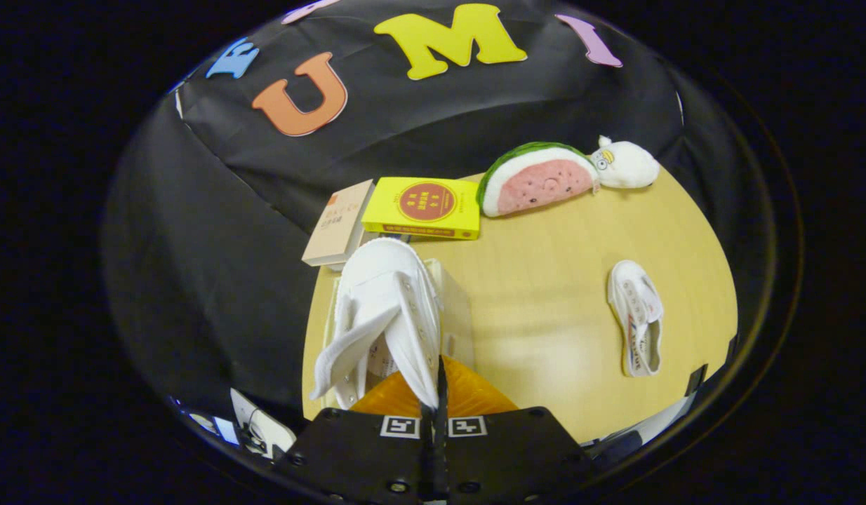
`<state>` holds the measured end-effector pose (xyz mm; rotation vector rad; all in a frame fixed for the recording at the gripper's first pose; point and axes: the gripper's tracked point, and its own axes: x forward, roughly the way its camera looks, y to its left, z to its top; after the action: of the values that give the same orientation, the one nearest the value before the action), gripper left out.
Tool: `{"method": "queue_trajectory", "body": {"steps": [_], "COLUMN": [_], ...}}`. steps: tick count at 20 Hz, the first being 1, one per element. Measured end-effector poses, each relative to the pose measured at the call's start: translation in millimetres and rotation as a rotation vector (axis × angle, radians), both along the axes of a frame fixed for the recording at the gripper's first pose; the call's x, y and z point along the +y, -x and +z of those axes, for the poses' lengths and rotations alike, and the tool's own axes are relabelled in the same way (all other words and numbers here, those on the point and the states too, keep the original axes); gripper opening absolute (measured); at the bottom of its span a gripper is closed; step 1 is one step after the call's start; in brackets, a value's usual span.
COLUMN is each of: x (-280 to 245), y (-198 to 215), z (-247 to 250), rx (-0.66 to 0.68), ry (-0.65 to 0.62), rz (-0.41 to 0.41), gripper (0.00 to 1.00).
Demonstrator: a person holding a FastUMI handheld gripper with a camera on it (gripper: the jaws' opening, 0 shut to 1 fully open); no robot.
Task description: Open the storage box then place both shoes into the box .Put the left shoe in first, then the right shoe, with the right side of both shoes facing outward in a uniform manner.
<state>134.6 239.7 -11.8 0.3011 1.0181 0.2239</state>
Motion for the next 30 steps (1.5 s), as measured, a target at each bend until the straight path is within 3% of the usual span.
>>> {"method": "queue_trajectory", "body": {"steps": [7, 12, 14, 18, 20, 26, 27, 28, 30], "x": [80.4, 93.2, 96.1, 127.6, 126.5, 130.3, 134.7, 135.8, 136.0], "y": [-25.0, -26.0, -29.1, -31.6, -36.3, -30.3, -30.1, -27.0, -25.9], "z": [-74.7, -117.7, -132.7, -157.6, -159.6, -181.0, -181.0, -180.7, -165.5], "rx": [0.042, 0.051, 0.063, 0.118, 0.109, 0.203, 0.215, 0.233, 0.205], "ry": [0.001, -0.028, 0.004, -0.035, -0.016, 0.03, 0.0, -0.009, -0.023], "rz": [-0.107, -0.259, -0.265, -0.225, -0.252, -0.191, -0.173, -0.141, -0.064], "gripper": [0.0, 0.0, 0.0, 0.0, 0.0, 0.02, 0.04, 0.18, 0.26]}}
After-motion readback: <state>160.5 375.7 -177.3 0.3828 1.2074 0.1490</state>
